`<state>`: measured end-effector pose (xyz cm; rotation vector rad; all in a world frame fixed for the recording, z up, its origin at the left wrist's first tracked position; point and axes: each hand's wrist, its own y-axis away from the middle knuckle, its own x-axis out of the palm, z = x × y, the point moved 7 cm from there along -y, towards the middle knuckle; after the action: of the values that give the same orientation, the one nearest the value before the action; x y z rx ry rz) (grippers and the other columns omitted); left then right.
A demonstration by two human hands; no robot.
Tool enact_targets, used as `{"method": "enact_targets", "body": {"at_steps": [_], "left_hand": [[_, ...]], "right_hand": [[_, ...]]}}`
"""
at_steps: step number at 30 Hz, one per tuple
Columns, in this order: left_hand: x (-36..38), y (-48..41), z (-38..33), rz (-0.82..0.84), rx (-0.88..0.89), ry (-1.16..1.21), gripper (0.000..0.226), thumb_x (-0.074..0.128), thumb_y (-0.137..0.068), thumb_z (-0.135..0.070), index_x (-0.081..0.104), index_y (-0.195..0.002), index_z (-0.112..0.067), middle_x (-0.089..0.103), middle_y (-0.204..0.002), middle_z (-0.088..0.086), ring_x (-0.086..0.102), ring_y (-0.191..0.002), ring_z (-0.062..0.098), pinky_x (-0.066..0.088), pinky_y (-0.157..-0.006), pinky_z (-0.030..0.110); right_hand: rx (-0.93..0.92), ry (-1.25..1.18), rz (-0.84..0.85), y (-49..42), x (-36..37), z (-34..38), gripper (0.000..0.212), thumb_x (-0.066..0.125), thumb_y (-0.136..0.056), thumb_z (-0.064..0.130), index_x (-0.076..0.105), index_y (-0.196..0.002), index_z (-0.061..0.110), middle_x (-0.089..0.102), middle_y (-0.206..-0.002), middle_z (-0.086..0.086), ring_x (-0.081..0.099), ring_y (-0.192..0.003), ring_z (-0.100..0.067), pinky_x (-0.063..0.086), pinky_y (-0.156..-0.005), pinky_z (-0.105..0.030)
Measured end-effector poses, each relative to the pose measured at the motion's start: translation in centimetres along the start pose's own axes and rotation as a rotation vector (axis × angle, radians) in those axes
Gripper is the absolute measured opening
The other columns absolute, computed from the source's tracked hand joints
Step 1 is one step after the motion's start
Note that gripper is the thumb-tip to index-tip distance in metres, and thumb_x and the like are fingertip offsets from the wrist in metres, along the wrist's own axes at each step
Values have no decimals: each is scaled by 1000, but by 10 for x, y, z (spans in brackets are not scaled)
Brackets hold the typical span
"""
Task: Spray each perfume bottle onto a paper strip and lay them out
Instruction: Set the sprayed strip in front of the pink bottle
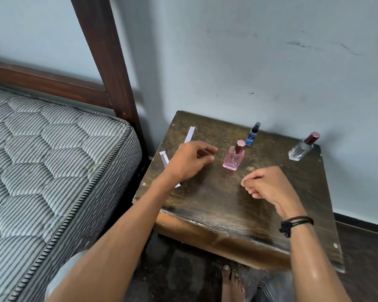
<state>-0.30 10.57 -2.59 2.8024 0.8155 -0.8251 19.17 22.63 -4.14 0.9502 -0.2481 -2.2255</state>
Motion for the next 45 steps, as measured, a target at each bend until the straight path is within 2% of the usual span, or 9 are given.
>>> {"method": "enact_targets", "body": {"at_steps": [3,7,13,20,29,31,35,38,45], "left_hand": [[15,-2,-6,35,-4,37,26,74,-90,-14,74,-116,-18,75,-108,-7,68,-94,0,47,-86,5],[25,-6,-8,38,-8,91,31,75,-89,-13,72,-119,-18,75,-111,-5,70,-96,2,52,-92,16],[26,-8,-7,15,6,81,25,75,-89,-15,73,-113,-22,75,-107,-8,69,-96,2,56,-95,29],[23,-10,-3,-32,-25,107,22,74,-89,-11,74,-108,-22,75,-103,-9,70,-97,6,57,-95,34],[8,-7,-4,-103,-51,120,22,72,-90,-9,75,-106,-24,74,-99,-12,67,-89,-2,46,-77,4],[3,-8,-3,-115,-54,108,23,72,-90,-11,74,-103,-29,74,-97,-16,68,-89,-3,48,-79,7],[-7,-9,4,-156,-91,113,20,73,-88,-13,75,-102,-27,76,-94,-14,71,-89,8,57,-88,30],[-13,-10,7,-189,-114,130,20,74,-87,-13,77,-104,-24,77,-94,-9,72,-86,13,60,-88,40],[-26,-10,6,-269,-128,139,19,73,-88,-11,77,-104,-21,77,-97,-8,72,-87,15,59,-83,33]], "right_hand": [[-58,-98,-67,-5,-6,1,8,80,-85,8,78,-86,15,77,-85,-5,72,-73,-16,58,-65,-26],[-199,-162,-135,-8,-7,11,34,85,-81,9,74,-108,26,76,-93,6,73,-72,-10,60,-75,-31],[-351,-139,-127,-9,5,27,33,83,-83,11,70,-96,39,76,-94,13,70,-85,0,54,-77,-24],[-357,-153,-148,-15,12,27,26,81,-84,13,73,-104,28,75,-97,15,70,-86,1,56,-81,-27],[-381,-190,-192,-22,25,35,26,80,-86,14,73,-110,24,73,-101,16,67,-89,4,54,-79,-23],[-389,-193,-200,-23,29,37,27,79,-87,15,73,-112,24,73,-102,16,67,-91,4,54,-79,-22],[-417,-201,-216,-26,38,44,27,76,-90,16,73,-115,23,74,-106,14,64,-90,10,47,-73,-8],[-430,-206,-226,-30,44,50,30,75,-91,18,72,-120,21,73,-111,12,63,-92,9,43,-72,-3],[-479,-218,-254,-41,53,63,33,75,-92,18,71,-124,21,72,-117,9,64,-95,4,52,-84,-17]]}}
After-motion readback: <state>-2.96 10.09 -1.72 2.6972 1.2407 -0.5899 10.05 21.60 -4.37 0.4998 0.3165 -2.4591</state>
